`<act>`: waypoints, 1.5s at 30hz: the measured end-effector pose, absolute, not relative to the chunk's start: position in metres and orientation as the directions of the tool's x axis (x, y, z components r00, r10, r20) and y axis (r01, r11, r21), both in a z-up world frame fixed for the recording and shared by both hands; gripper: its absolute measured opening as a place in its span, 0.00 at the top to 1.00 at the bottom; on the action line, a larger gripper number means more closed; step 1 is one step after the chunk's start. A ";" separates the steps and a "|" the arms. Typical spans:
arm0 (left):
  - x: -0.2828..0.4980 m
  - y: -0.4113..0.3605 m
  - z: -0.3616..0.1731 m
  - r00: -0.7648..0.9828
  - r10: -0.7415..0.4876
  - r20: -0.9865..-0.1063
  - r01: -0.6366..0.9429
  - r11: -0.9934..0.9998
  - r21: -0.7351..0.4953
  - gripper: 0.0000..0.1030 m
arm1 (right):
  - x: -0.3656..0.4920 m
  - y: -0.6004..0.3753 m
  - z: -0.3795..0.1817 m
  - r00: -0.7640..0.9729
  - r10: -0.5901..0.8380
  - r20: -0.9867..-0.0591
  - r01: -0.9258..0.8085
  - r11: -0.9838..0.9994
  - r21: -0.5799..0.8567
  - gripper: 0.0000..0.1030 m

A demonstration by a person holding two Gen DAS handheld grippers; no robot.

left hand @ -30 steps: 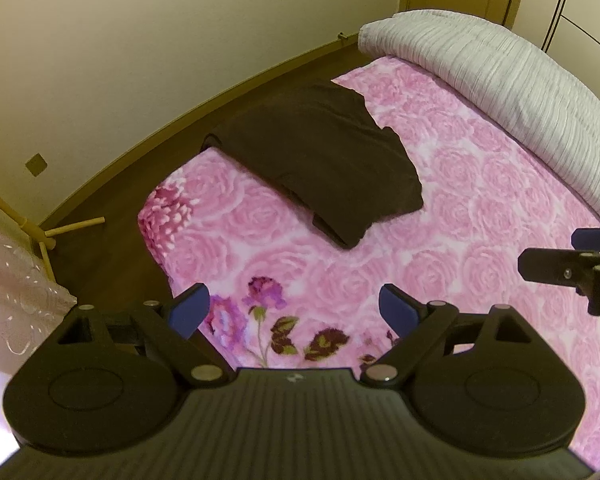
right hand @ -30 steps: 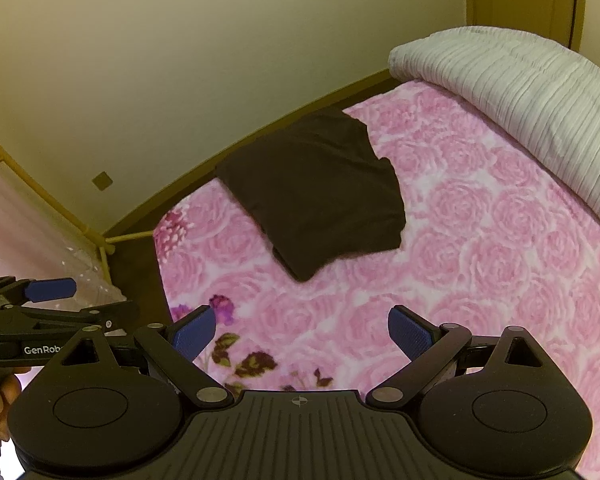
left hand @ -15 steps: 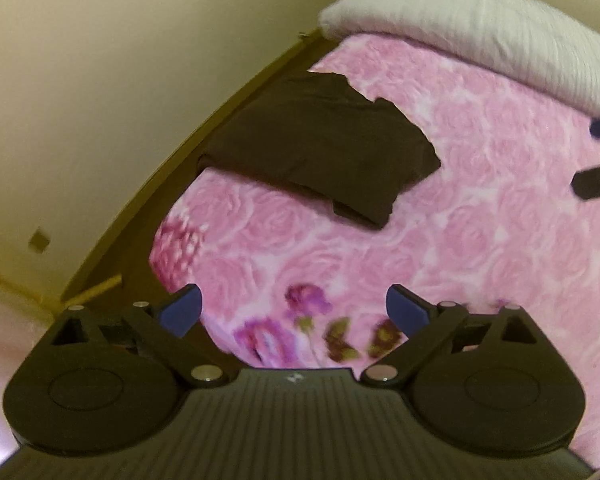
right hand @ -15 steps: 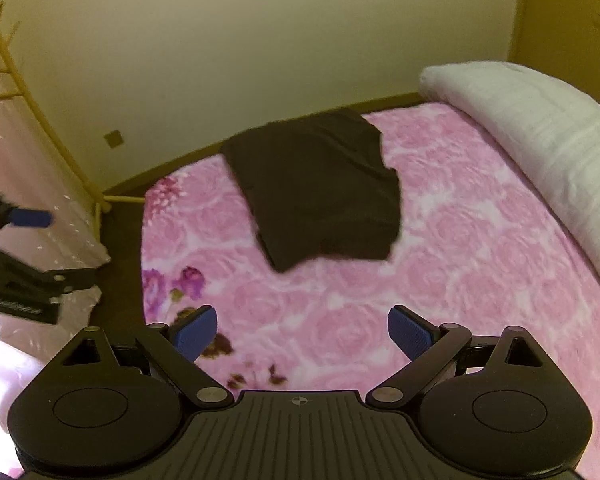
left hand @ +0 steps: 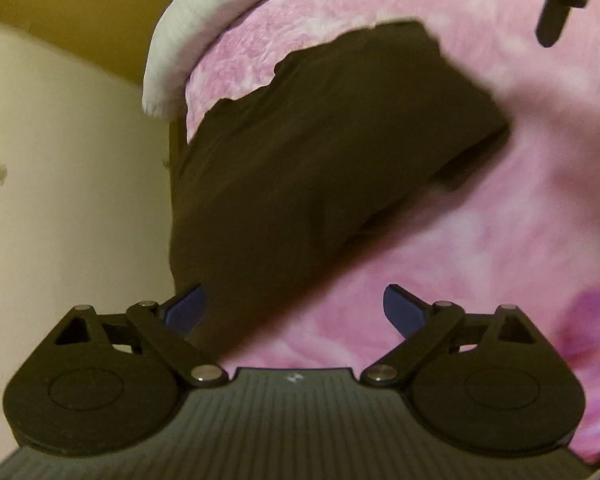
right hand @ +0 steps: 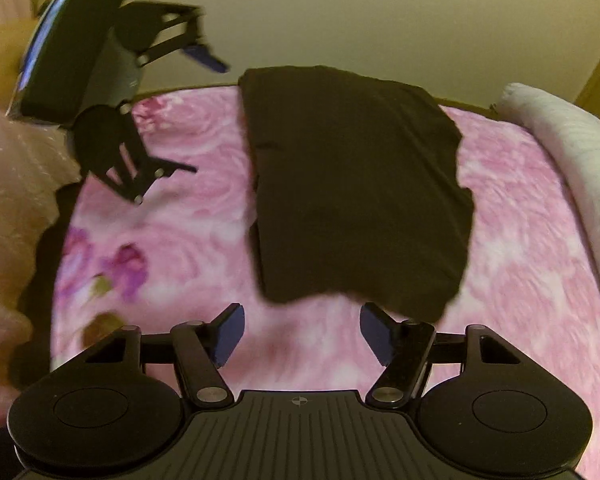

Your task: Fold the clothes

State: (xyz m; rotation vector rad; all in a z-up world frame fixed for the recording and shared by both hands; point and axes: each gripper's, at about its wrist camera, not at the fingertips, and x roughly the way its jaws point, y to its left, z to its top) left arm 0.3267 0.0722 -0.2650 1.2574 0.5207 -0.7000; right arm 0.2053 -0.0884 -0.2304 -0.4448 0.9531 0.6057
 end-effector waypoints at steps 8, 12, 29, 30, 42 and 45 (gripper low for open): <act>0.395 0.078 -0.289 0.680 -0.201 -0.705 0.730 0.097 0.676 0.32 | 0.271 -0.048 -0.293 0.440 0.232 -0.868 -0.665 0.734 -0.141 0.34; 0.410 0.072 -0.283 0.652 -0.176 -0.737 0.757 0.113 0.643 0.89 | 0.291 -0.049 -0.296 0.413 0.200 -0.888 -0.632 0.766 -0.121 0.64; 0.214 -0.028 -0.095 0.587 -0.452 -0.672 0.802 0.212 0.558 0.98 | 0.130 -0.242 -0.085 0.672 0.121 -0.730 -0.347 0.923 -0.166 0.92; 0.190 -0.044 -0.087 0.564 -0.474 -0.676 0.817 0.205 0.538 0.98 | 0.108 -0.260 -0.078 0.673 0.105 -0.732 -0.320 0.934 -0.160 0.92; -0.105 -0.308 -0.032 -0.127 -0.750 -0.649 0.967 -0.239 0.087 0.98 | -0.229 -0.499 0.018 0.594 -0.467 -0.655 0.283 0.884 -0.373 0.91; -0.140 -0.354 -0.009 -0.264 -0.777 -0.572 0.946 -0.325 0.006 0.98 | -0.286 -0.516 0.063 0.555 -0.608 -0.567 0.342 0.789 -0.511 0.91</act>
